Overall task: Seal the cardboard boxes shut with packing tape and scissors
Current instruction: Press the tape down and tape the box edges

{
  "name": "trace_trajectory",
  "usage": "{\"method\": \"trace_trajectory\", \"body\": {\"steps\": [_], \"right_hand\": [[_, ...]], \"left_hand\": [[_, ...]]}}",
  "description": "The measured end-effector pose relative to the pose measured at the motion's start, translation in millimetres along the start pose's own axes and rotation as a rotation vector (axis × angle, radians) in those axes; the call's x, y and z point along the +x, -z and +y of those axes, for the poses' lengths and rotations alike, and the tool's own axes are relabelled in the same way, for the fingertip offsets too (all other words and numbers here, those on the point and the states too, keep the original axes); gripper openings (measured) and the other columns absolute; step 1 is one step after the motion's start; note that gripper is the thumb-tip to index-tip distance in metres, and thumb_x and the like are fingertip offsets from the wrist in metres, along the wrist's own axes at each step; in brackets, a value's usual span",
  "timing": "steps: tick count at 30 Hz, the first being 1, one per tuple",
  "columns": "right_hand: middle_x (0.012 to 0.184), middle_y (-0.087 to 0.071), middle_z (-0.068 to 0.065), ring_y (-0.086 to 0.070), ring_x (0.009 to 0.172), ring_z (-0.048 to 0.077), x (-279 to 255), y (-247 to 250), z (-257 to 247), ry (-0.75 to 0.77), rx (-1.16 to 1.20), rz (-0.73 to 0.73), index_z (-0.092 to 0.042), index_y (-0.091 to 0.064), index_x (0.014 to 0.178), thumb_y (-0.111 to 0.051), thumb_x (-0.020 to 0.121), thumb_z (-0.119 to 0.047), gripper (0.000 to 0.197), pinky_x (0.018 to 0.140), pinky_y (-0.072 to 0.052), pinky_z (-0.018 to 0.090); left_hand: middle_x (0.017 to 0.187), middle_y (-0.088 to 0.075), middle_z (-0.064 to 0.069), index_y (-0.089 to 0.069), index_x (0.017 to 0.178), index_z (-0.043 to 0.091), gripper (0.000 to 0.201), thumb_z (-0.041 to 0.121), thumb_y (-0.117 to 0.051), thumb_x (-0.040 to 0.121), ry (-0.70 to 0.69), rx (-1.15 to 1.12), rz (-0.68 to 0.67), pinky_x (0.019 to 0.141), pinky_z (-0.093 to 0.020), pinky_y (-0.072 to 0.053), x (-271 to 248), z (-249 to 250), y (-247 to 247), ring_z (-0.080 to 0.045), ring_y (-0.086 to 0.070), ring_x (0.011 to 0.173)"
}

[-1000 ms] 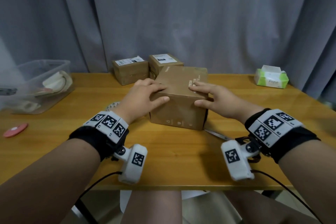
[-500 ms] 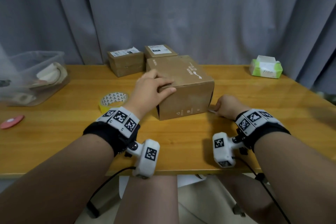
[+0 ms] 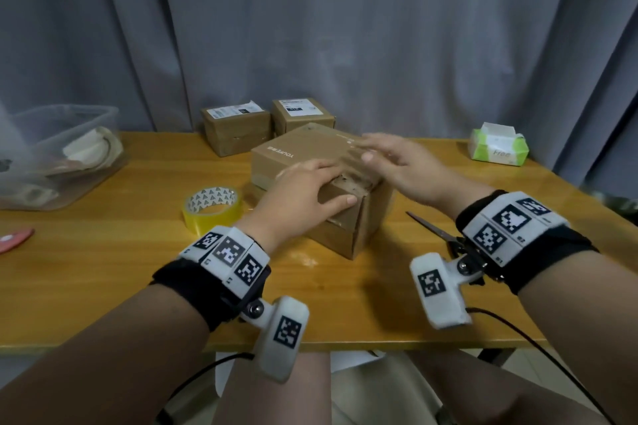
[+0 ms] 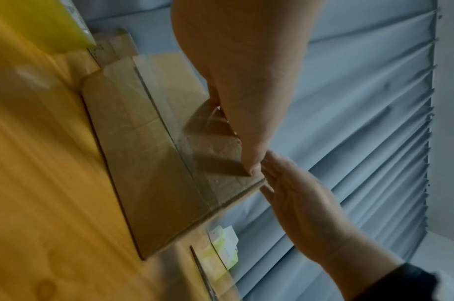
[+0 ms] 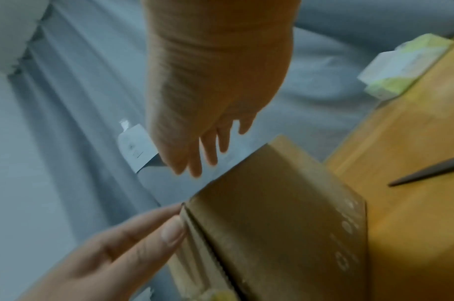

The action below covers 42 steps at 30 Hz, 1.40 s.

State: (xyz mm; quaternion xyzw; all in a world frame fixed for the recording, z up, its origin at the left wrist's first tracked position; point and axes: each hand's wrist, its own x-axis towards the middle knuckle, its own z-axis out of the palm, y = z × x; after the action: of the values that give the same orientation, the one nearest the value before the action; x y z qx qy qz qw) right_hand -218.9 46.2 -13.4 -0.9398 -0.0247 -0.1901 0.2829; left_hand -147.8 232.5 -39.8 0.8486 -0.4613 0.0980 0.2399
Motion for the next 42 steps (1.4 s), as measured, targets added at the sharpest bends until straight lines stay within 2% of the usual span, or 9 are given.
{"method": "trace_trajectory", "body": {"steps": [3, 10, 17, 20, 24, 28, 35, 39, 42], "right_hand": [[0.148, -0.042, -0.001, -0.033, 0.138, 0.01, -2.1, -5.6, -3.1, -0.032, 0.042, -0.265, -0.022, -0.053, 0.135, -0.049, 0.099, -0.021, 0.036, 0.116, -0.021, 0.03], [0.143, -0.046, -0.007, -0.039, 0.126, 0.0, -7.5, -0.5, -1.9, -0.073, 0.08, -0.219, -0.018, -0.057, 0.131, -0.058, 0.094, -0.015, 0.036, 0.088, -0.027, -0.004], [0.139, -0.048, -0.006, -0.045, 0.121, 0.002, -2.1, 6.3, -9.3, -0.113, 0.063, -0.317, -0.015, -0.052, 0.135, -0.063, 0.091, -0.017, 0.045, 0.087, -0.033, -0.003], [0.128, -0.058, 0.0, -0.052, 0.117, 0.011, -1.4, 5.6, -15.5, -0.144, 0.076, -0.289, -0.017, -0.065, 0.115, -0.063, 0.091, -0.022, 0.025, 0.097, -0.04, 0.014], [0.097, -0.067, 0.007, -0.057, 0.094, 0.014, 2.8, -4.0, -25.2, -0.262, 0.241, -0.106, -0.01, -0.067, 0.077, -0.066, 0.089, -0.026, 0.02, 0.08, -0.042, 0.023], [0.082, -0.064, -0.001, -0.058, 0.084, 0.015, 14.3, -16.1, -24.9, -0.29, 0.067, -0.08, -0.016, -0.067, 0.078, -0.072, 0.083, -0.028, 0.014, 0.077, -0.047, 0.03], [0.123, -0.038, -0.002, -0.042, 0.113, 0.009, 12.3, -14.7, -29.9, -0.249, -0.038, -0.213, -0.032, -0.063, 0.121, -0.066, 0.087, -0.039, 0.035, 0.103, -0.029, 0.022], [0.152, -0.022, -0.006, -0.021, 0.142, 0.02, 11.2, -10.8, -37.7, -0.2, -0.307, -0.436, -0.052, -0.035, 0.14, -0.045, 0.091, -0.06, 0.051, 0.117, -0.016, 0.044], [0.161, -0.005, -0.009, -0.009, 0.147, 0.03, 15.0, -22.2, -48.0, -0.221, -0.516, -0.492, -0.05, -0.01, 0.149, -0.023, 0.095, -0.063, 0.056, 0.116, -0.01, 0.049]], "left_hand": [[0.144, -0.043, 0.004, -0.052, 0.134, 0.025, 0.053, 0.049, -0.056, 0.088, -0.019, -0.046, -0.031, 0.112, -0.027, -0.024, -0.7, -4.0, 3.0, -0.013, -0.037, 0.133], [0.127, -0.04, 0.003, -0.063, 0.104, 0.021, 0.027, 0.042, -0.05, 0.093, 0.118, -0.116, -0.057, 0.1, -0.021, -0.025, 13.8, 5.6, 6.5, -0.012, -0.034, 0.123], [0.127, -0.038, -0.003, -0.057, 0.078, 0.027, 0.025, 0.043, -0.048, 0.095, 0.243, -0.059, -0.223, 0.109, -0.04, -0.026, 35.4, 12.8, 11.9, -0.024, -0.03, 0.125], [0.117, -0.04, -0.002, -0.055, 0.077, 0.029, 0.02, 0.038, -0.051, 0.094, 0.206, -0.232, -0.2, 0.107, -0.035, -0.03, 34.5, 0.9, 11.9, -0.023, -0.036, 0.122], [0.121, -0.045, -0.004, -0.056, 0.082, 0.026, 0.012, 0.031, -0.056, 0.093, 0.165, -0.352, -0.109, 0.103, -0.027, -0.032, 33.5, -16.7, 7.6, -0.018, -0.043, 0.117], [0.116, -0.055, -0.008, -0.059, 0.082, 0.019, 0.009, 0.022, -0.064, 0.088, 0.132, -0.405, 0.035, 0.08, -0.011, -0.034, 35.5, -26.7, 6.1, -0.011, -0.049, 0.103], [0.099, -0.064, -0.006, -0.061, 0.088, 0.014, 0.01, 0.016, -0.055, 0.094, 0.118, -0.573, 0.153, 0.082, -0.018, -0.045, 32.2, -34.9, -0.5, -0.016, -0.059, 0.094], [0.098, -0.065, -0.003, -0.061, 0.094, 0.011, 0.025, 0.018, -0.038, 0.102, 0.257, -0.811, 0.262, 0.08, -0.013, -0.046, 21.6, -48.7, 16.8, -0.009, -0.06, 0.092], [0.088, -0.062, -0.005, -0.06, 0.096, 0.008, 0.02, 0.022, -0.046, 0.098, 0.409, -0.44, 0.212, 0.069, -0.028, -0.044, 5.9, -79.8, 29.4, -0.022, -0.058, 0.087]]}}
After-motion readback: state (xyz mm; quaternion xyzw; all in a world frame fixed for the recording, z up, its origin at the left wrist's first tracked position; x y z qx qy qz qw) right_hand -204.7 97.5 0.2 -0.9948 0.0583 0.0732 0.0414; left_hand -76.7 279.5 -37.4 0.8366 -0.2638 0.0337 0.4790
